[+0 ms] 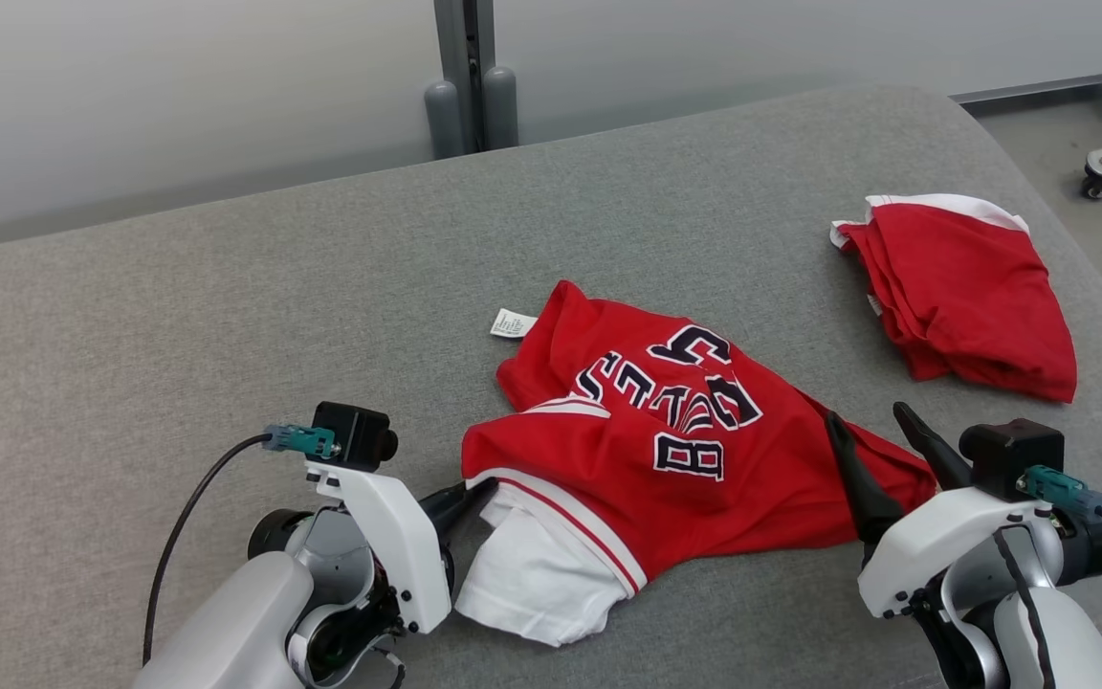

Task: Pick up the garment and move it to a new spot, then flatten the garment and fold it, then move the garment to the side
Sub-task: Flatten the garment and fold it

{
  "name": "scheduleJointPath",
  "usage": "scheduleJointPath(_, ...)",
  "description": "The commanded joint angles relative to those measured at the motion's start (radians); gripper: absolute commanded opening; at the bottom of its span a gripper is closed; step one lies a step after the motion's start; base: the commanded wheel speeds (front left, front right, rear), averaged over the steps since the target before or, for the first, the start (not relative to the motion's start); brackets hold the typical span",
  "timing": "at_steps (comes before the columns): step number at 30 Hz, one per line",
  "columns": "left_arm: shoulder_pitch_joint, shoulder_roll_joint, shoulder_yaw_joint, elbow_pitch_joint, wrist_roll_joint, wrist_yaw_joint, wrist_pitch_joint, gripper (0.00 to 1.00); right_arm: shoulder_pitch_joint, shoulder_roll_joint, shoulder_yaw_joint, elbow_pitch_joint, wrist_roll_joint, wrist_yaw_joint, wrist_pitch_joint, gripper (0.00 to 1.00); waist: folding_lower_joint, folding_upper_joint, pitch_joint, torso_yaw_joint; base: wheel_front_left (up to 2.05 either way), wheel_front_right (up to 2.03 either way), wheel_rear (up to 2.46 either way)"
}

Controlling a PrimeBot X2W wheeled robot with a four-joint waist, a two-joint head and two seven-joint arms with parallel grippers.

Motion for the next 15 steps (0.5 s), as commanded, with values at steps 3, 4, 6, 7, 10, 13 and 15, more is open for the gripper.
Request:
scheduleJointPath(3, -0.027, 0.02, -0.025, 0.001, -0.02, -0.004, -0.025, 0.0, -0.006, -0.002, -0.006, 0.008, -0.001, 0.0, -0.009, 1.0, 0.0, 0.0, -0.012, 0.021, 0.0, 0.0, 0.0)
scheduleJointPath(4, -0.033, 0.028, -0.031, -0.002, -0.024, -0.004, -0.038, 0.0, -0.004, -0.002, -0.007, 0.012, -0.001, 0.0, -0.01, 1.0, 0.0, 0.0, -0.018, 0.029, 0.0, 0.0, 0.0)
scheduleJointPath(6, -0.044, 0.052, -0.03, -0.002, -0.025, -0.003, -0.068, 0.0, 0.002, -0.004, -0.009, 0.018, 0.0, 0.0, -0.009, 1.0, 0.0, 0.0, -0.03, 0.045, 0.0, 0.0, 0.0)
scheduleJointPath(7, -0.048, 0.062, -0.026, -0.001, -0.022, -0.003, -0.085, 0.0, 0.005, -0.006, -0.011, 0.021, 0.001, 0.0, -0.009, 1.0, 0.0, 0.0, -0.037, 0.055, 0.0, 0.0, 0.0)
scheduleJointPath(10, -0.057, 0.098, -0.003, 0.006, -0.009, 0.003, -0.124, 0.0, 0.013, -0.011, -0.012, 0.028, 0.006, 0.0, -0.008, 1.0, 0.0, 0.0, -0.056, 0.08, 0.0, 0.0, 0.0)
scheduleJointPath(13, -0.054, 0.141, 0.033, 0.014, 0.0, 0.036, -0.161, 0.0, 0.017, -0.014, -0.014, 0.031, 0.008, 0.0, -0.008, 1.0, 0.0, 0.0, -0.066, 0.101, 0.0, 0.0, 0.0)
scheduleJointPath(15, -0.025, 0.177, 0.075, 0.051, -0.015, 0.079, -0.185, 0.0, 0.02, -0.016, -0.011, 0.033, 0.01, 0.0, -0.005, 1.0, 0.0, 0.0, -0.069, 0.113, 0.0, 0.0, 0.0)
